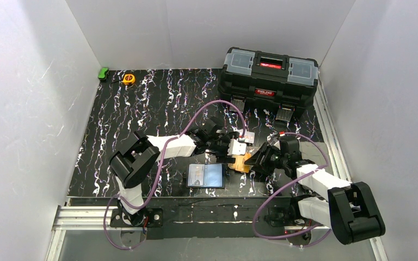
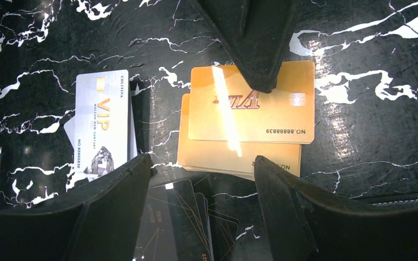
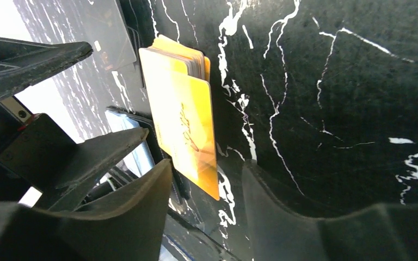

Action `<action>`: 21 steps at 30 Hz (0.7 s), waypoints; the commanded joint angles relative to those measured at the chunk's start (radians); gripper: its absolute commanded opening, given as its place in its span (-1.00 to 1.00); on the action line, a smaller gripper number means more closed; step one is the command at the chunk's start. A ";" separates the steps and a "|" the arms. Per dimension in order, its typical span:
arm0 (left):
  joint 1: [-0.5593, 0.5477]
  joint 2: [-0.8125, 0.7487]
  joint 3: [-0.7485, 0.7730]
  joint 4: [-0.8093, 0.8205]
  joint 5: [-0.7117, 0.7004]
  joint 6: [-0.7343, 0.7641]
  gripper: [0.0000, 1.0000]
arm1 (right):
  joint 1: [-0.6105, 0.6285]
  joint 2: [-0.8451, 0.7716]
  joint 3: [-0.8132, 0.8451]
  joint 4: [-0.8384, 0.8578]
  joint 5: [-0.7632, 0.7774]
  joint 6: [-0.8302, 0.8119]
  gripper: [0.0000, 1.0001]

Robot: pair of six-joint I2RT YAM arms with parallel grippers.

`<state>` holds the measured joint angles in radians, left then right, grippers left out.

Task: Put the credit cards into the card holder
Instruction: Pick up the credit card from the center of the board.

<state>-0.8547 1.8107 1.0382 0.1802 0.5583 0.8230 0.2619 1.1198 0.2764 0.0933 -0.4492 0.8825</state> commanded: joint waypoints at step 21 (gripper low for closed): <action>-0.020 0.077 0.056 0.065 0.031 0.010 0.34 | -0.001 -0.045 0.011 0.078 -0.019 0.017 0.22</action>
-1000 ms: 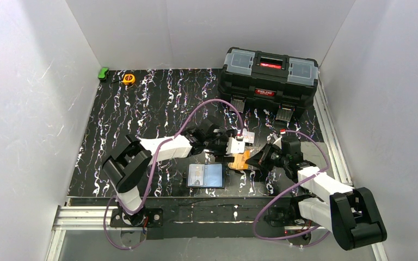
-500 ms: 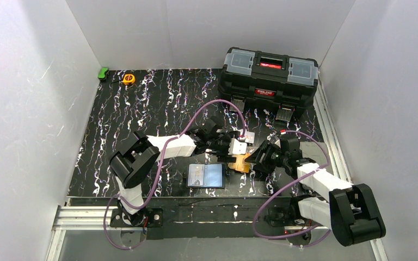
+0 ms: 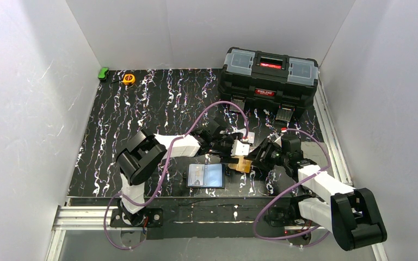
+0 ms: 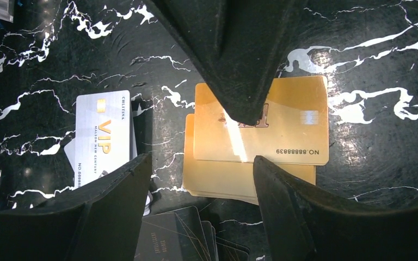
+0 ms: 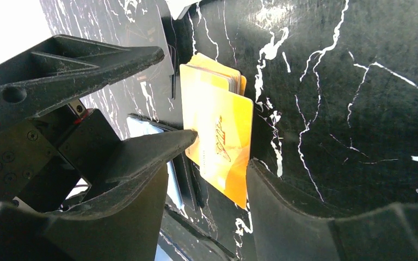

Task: Put the credit cards into the card holder
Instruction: Pick up the credit card from the center of the board.

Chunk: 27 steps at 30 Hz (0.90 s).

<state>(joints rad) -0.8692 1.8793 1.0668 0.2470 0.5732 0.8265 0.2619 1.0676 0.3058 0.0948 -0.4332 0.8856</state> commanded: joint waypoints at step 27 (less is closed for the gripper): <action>-0.011 0.000 0.010 0.003 0.016 -0.002 0.33 | -0.002 0.098 -0.094 0.292 -0.112 0.095 0.12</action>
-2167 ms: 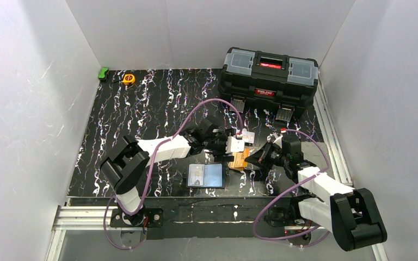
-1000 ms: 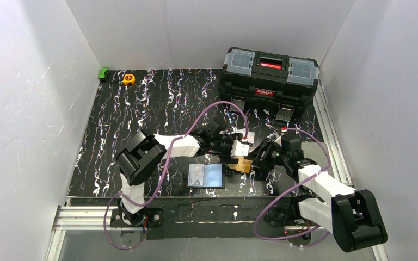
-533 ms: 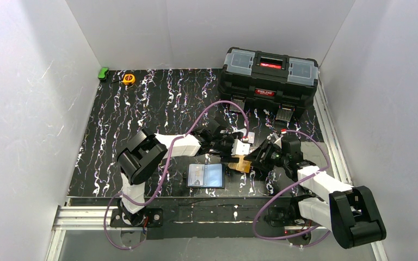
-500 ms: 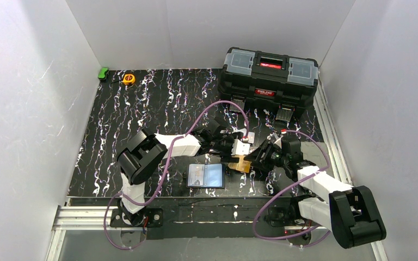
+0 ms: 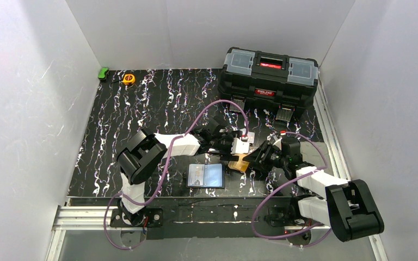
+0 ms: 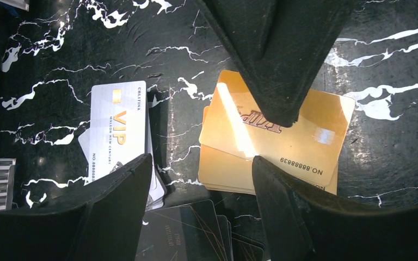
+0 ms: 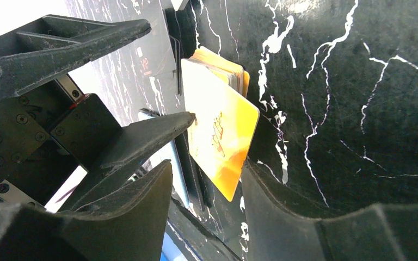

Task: Put the credit cards into the card holder
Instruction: Pick up the credit card from the center of the board.

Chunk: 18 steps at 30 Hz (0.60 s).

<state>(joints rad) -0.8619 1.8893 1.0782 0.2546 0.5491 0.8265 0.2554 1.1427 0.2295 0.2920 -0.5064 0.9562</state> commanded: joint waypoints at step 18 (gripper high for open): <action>-0.025 -0.014 0.005 -0.014 0.041 -0.014 0.32 | 0.004 0.025 -0.040 0.127 -0.034 0.036 0.11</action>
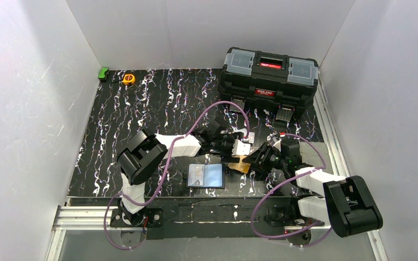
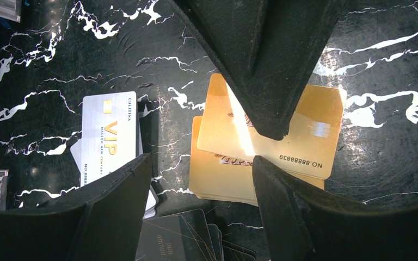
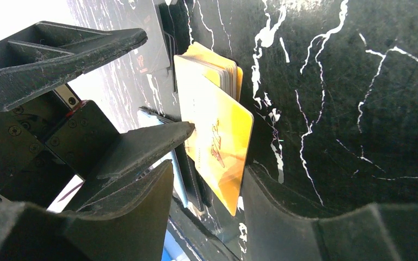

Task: Put the credit cards into the card holder
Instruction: Pick up the credit card from the center of the board.

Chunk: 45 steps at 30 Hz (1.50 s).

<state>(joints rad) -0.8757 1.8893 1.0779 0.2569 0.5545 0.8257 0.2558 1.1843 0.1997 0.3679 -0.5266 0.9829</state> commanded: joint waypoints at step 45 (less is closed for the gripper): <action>0.182 -0.429 0.087 -0.427 0.355 -0.346 0.97 | 0.064 -0.504 0.130 -0.036 -0.264 -0.415 -0.94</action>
<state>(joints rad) -0.7017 1.5574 1.1603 -0.1089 0.7395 0.4942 0.2745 0.7967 0.3183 0.2146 -0.7567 0.6994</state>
